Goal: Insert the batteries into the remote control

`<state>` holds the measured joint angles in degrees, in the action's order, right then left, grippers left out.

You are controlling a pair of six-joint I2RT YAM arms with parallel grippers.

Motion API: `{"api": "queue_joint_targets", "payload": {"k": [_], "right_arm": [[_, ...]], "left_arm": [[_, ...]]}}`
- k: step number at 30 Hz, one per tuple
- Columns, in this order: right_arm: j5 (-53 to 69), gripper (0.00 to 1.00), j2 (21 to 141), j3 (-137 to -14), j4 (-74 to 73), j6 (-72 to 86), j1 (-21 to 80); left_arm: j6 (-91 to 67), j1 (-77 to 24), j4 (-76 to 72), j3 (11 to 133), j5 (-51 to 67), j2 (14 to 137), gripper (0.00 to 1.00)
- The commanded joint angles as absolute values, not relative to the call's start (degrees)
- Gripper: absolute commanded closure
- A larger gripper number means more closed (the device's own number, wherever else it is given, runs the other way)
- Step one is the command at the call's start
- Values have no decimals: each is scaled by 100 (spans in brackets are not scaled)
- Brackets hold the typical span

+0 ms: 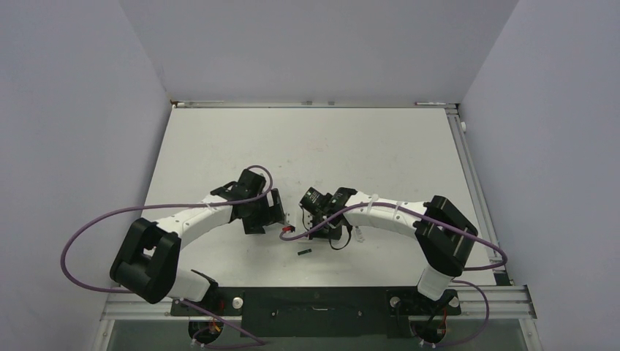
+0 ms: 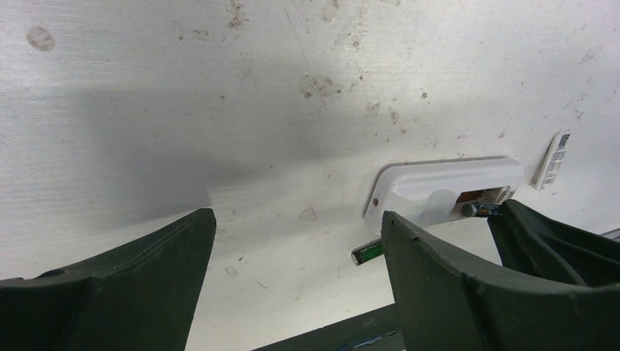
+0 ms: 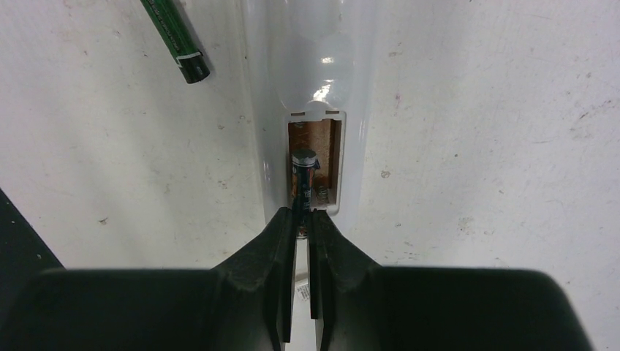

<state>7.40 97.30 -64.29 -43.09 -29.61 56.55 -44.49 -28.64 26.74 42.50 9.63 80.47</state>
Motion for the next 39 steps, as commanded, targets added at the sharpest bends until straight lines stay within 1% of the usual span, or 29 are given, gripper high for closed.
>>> {"api": "queue_joint_targets", "payload": {"k": [1, 20, 32, 36, 39], "right_arm": [[615, 91, 9721, -6609, -4297, -2918, 5607], [711, 84, 9835, -6612, -4264, -2979, 5646], [722, 83, 9866, -6706, -4199, -3045, 5678], [760, 87, 9888, -6762, -4188, -3104, 5686], [756, 87, 9903, -6776, -4198, -3156, 5684]], "left_arm": [[-4342, -2797, 2663, 4213, 1027, 7869, 19], [-4351, -2716, 2593, 4070, 1098, 7804, 18], [-4342, -2707, 2546, 4052, 1116, 7839, 18], [-4334, -2707, 2545, 4058, 1116, 7840, 18], [-4326, -2700, 2553, 4052, 1116, 7843, 18]]}}
